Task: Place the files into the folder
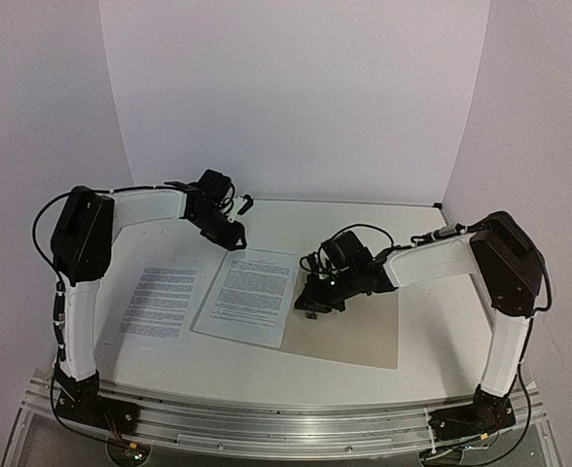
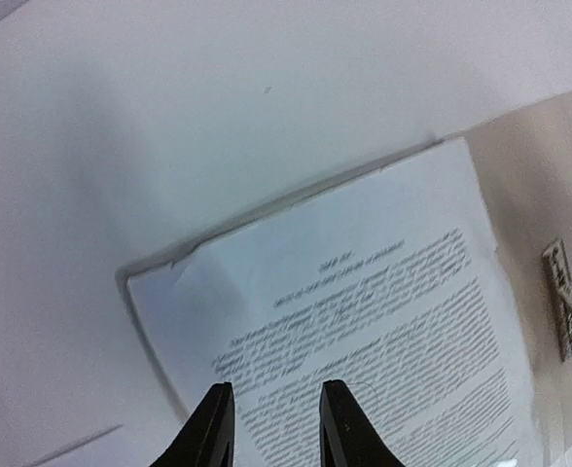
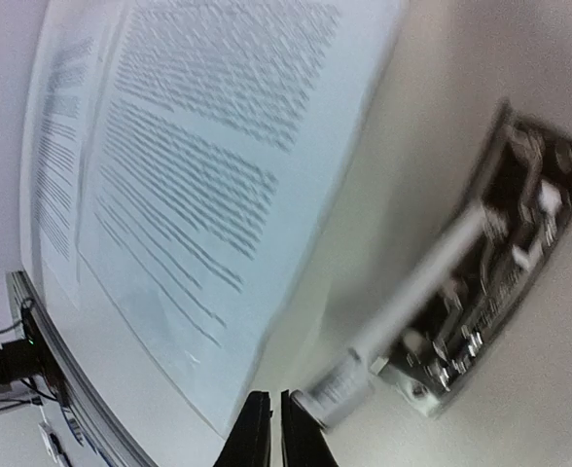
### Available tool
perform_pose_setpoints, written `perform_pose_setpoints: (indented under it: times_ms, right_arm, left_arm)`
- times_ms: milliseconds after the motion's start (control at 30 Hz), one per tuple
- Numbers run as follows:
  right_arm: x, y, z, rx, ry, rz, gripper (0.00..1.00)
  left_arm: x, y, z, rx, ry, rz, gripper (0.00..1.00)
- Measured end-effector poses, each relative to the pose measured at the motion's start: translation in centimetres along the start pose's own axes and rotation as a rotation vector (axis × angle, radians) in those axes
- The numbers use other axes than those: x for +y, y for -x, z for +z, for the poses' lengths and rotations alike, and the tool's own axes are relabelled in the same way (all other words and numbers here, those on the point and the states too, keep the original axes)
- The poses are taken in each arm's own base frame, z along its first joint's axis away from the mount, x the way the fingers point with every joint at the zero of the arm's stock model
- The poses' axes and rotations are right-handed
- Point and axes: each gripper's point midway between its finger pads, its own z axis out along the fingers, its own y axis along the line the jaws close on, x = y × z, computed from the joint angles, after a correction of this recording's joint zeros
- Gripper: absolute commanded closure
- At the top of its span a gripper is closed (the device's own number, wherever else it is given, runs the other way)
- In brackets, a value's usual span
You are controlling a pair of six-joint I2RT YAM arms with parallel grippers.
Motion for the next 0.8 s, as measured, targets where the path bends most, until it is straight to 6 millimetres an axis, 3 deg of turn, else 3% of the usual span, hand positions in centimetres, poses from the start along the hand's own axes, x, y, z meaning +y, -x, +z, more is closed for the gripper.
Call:
perform_pose_setpoints:
  times_ms: [100, 200, 267, 400, 467, 567, 800]
  right_arm:
    - [1.0, 4.1, 0.0, -0.093, 0.038, 0.017, 0.92]
    - [-0.9, 7.8, -1.4, -0.189, 0.005, 0.068, 0.9]
    - [-2.6, 11.0, -2.9, -0.261, -0.026, 0.099, 0.92]
    - [-4.2, 17.7, -5.8, -0.394, -0.045, 0.111, 0.91]
    - [-4.3, 19.3, -6.8, -0.424, -0.038, 0.09, 0.9]
    - [-3.5, 17.4, -7.0, -0.372, -0.008, 0.039, 0.92]
    - [-1.2, 5.3, -5.5, -0.136, 0.029, -0.007, 0.97]
  left_arm:
    - [0.9, -3.3, -1.3, 0.073, 0.0, 0.006, 0.66]
    - [-0.3, -5.6, -2.9, 0.122, -0.045, 0.046, 0.63]
    - [-1.0, -6.5, -4.2, 0.129, -0.072, 0.084, 0.62]
    - [-2.1, -8.5, -6.9, 0.125, -0.11, 0.163, 0.62]
    - [-2.6, -9.2, -7.7, 0.125, -0.134, 0.197, 0.61]
    - [-3.4, -10.5, -8.0, 0.131, -0.18, 0.243, 0.6]
    - [-4.7, -16.1, -8.0, 0.194, -0.282, 0.408, 0.51]
